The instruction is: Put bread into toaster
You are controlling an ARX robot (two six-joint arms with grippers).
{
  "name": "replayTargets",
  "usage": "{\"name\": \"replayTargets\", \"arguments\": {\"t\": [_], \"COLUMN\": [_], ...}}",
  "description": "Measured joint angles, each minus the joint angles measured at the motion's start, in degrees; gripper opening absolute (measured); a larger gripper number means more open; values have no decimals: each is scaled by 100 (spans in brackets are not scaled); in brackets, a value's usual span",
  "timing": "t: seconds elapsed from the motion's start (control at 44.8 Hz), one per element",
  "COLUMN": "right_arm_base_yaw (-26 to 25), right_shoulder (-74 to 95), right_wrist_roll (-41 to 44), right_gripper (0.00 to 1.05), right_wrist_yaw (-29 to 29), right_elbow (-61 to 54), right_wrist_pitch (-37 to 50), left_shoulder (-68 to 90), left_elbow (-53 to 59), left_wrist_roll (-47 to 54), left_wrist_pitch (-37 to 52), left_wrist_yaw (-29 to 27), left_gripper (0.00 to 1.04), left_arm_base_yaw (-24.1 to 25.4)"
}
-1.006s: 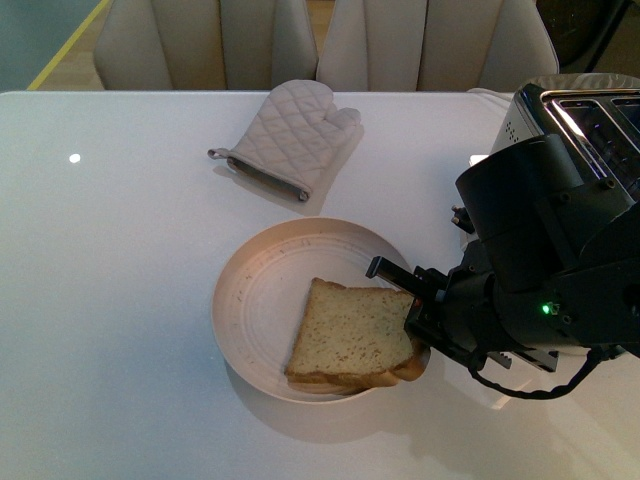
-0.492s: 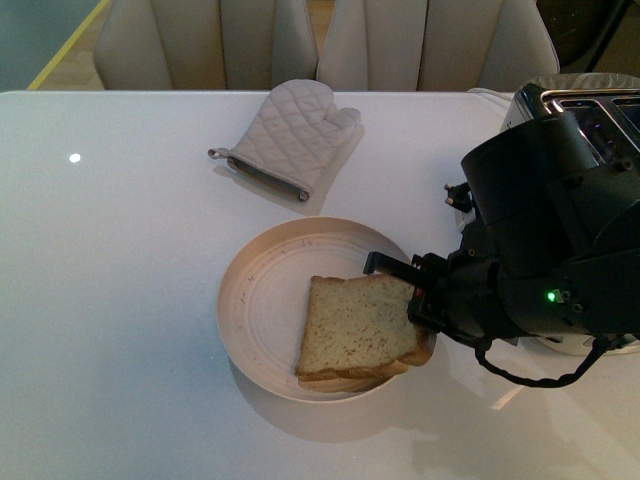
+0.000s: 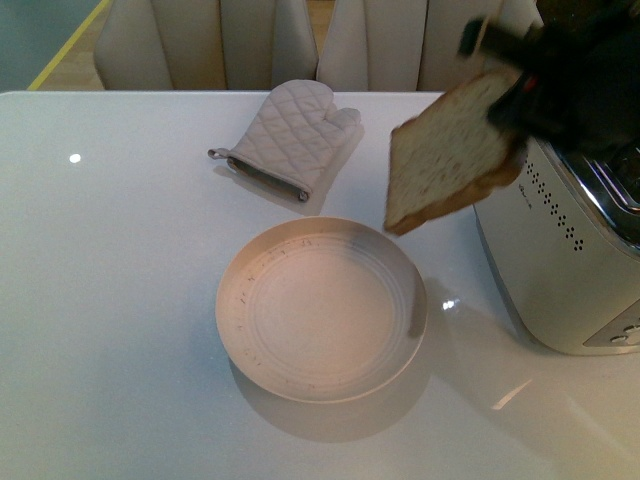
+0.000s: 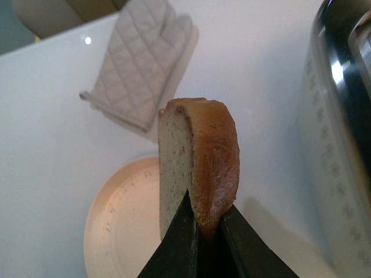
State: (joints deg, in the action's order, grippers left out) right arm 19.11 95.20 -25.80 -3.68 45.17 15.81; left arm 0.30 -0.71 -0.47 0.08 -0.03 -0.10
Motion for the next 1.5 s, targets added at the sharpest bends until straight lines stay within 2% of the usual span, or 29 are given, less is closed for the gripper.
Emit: {"name": "replayTargets", "arguments": {"t": [0.201, 0.358, 0.492, 0.872, 1.229, 1.497], "right_arm_base_yaw": [-542, -872, -1154, -1217, -1119, -1115], "right_shoulder": [-1272, -1725, -1722, -1694, -1384, -1102], "right_wrist_roll": [1088, 2507, 2953, 3121, 3193, 3213], "right_gripper": [3, 3, 3, 3, 3, 3], "right_wrist_yaw": [-487, -728, -852, -1248, -1346, -1353], "right_elbow": [544, 793, 634, 219, 195, 549], "right_wrist_pitch": [-643, -850, -1045, -1176, -1305, -2135], "left_shoulder": [0, 0, 0, 0, 0, 0], "left_elbow": [0, 0, 0, 0, 0, 0], "left_wrist_roll": [0, 0, 0, 0, 0, 0], "left_wrist_pitch": [0, 0, 0, 0, 0, 0], "left_wrist_yaw": [0, 0, 0, 0, 0, 0], "left_gripper": [98, 98, 98, 98, 98, 98], "left_arm_base_yaw": [0, 0, 0, 0, 0, 0]}}
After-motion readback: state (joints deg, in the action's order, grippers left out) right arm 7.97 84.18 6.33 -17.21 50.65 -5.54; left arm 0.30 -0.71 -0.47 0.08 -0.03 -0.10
